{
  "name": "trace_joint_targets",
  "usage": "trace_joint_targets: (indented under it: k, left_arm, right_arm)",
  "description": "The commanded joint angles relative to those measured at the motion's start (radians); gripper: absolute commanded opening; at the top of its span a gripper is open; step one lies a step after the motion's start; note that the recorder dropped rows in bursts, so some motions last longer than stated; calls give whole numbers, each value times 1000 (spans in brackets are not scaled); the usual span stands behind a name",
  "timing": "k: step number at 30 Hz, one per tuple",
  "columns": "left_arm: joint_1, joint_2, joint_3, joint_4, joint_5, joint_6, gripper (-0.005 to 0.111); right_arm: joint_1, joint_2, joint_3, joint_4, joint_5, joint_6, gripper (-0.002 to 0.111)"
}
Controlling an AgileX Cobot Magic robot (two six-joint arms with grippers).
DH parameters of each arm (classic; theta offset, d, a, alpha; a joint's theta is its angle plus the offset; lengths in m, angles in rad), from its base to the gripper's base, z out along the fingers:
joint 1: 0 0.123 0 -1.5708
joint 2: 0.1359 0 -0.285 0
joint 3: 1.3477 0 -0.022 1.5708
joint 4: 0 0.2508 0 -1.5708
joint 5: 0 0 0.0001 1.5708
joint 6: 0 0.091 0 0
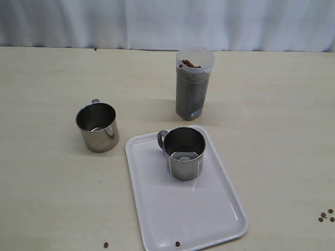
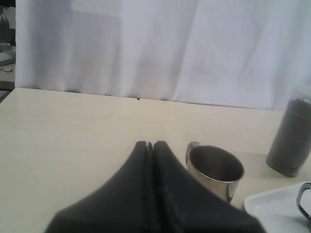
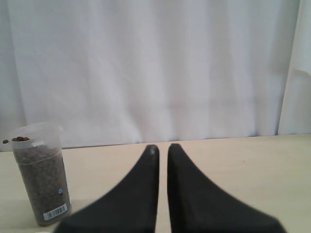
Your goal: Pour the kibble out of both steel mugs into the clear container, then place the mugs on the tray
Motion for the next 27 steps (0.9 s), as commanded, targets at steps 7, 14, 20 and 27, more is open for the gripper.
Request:
trace_joint_targets:
  k: [7, 14, 20, 27]
  left_arm:
    - [-1, -2, 3, -1, -4, -5, 0]
    - [-1, -2, 3, 3, -5, -5, 0]
    - [-1, -2, 3, 174, -5, 16, 0]
    - [-1, -2, 3, 305, -120, -41, 0]
  right_arm:
    - [-2, -4, 4, 5, 1, -7, 5]
    - [-2, -4, 4, 5, 1, -7, 5]
    - [-2, -4, 4, 5, 1, -7, 5]
    - [-2, -4, 4, 5, 1, -7, 5]
